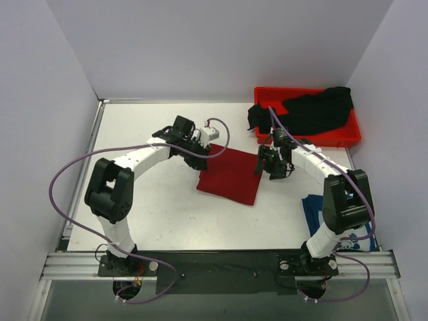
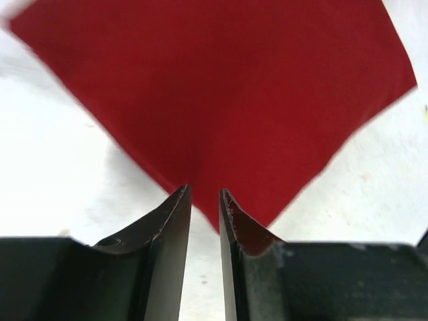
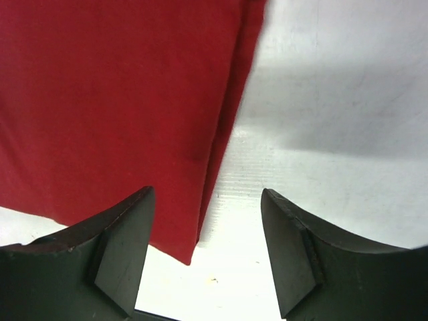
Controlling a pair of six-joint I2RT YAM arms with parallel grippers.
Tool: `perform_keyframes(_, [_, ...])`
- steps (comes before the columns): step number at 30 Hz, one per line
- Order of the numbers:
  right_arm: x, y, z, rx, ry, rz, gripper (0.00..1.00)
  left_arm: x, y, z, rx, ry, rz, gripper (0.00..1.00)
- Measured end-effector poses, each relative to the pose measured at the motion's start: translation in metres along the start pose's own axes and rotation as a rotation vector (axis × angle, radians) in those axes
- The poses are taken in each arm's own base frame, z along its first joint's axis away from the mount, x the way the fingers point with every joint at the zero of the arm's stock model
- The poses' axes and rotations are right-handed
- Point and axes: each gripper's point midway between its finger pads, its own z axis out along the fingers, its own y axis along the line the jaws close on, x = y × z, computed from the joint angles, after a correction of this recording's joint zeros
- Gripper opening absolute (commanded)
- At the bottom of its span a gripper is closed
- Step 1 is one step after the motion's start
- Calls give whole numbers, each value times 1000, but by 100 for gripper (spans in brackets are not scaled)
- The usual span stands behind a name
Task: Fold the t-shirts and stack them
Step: Put the neatly folded tshirt into the corner of the board with the right arm
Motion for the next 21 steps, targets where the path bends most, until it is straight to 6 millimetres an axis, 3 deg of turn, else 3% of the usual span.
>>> perform_keyframes(3, [20,-2,12,-21,50,48,61,39,-24,11,55,83,24,34])
perform_keyframes(6, [28,0,22,-57,69,102,59,84,-31,21,74,179,-4,34])
perform_keyframes(8, [34,1,29,-90,76,140,58,101,-31,24,73,209,-17,34])
perform_keyframes(10, [37,3,36,-131,90,199,57,103,-30,26,70,202,-16,34])
perform_keyframes(15, [22,9,41,-215,61,265,50,98,-33,31,62,166,20,35])
perform_keyframes(18, [16,17,47,-271,58,278,35,97,-35,31,57,159,37,36])
perform_keyframes(21, [14,21,53,-307,56,292,8,97,-36,30,54,158,41,36])
